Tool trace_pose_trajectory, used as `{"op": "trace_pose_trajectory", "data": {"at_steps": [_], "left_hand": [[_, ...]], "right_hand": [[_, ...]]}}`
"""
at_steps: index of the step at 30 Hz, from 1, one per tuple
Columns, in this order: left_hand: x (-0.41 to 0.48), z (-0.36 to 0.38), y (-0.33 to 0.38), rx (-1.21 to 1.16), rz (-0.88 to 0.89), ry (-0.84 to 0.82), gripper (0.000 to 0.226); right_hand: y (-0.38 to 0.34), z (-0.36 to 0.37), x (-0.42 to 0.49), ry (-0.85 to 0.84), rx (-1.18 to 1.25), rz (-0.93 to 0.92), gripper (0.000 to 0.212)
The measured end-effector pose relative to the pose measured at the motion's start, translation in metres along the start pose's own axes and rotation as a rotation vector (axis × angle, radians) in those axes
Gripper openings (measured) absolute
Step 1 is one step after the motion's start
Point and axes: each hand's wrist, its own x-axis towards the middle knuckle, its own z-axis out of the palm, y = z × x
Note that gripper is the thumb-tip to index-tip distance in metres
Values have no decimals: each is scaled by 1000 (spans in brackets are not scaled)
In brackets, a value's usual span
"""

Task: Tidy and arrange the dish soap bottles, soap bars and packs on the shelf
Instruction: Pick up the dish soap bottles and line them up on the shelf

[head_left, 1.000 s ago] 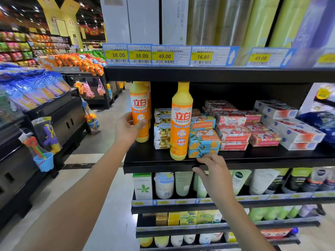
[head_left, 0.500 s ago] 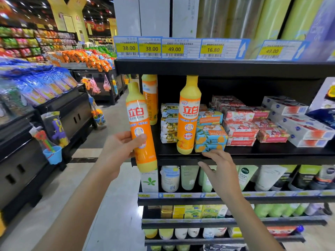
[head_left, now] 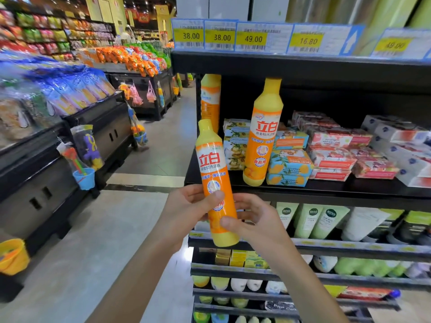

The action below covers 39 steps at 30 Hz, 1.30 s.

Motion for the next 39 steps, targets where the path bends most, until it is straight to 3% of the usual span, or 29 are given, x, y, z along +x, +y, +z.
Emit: {"op": "trace_pose_trajectory", "data": {"at_steps": [4,11,14,19,22,27,31,35,39], "left_hand": [[1,2,-1,10,22,-4,44],[4,-3,4,-21,93,-57,52],[9,-7,6,-122,129,-82,40],[15,-9,11,-243,110,-180,42],[19,-11,9,-303,97,-211,41],[20,-15,11,-348,98,-229,42],[21,-16,15,-362,110,-187,45],[22,-16,19,-386,102,-124,48],[21,-14,24,-335,113,-73,45]], "right_hand": [[1,3,1,8,-20,25,58],[1,6,1,14,65,-15,56],[1,6,0,-10,116,-11,60],[3,6,-2,-49,137,9,38],[4,6,-3,-62,143,21,35],[5,7,-2,-77,178,29,46],[4,5,-1,-112,245,51,41],[1,8,1,-61,134,21,63],[-7,13,1,32,31,-33,65]]}}
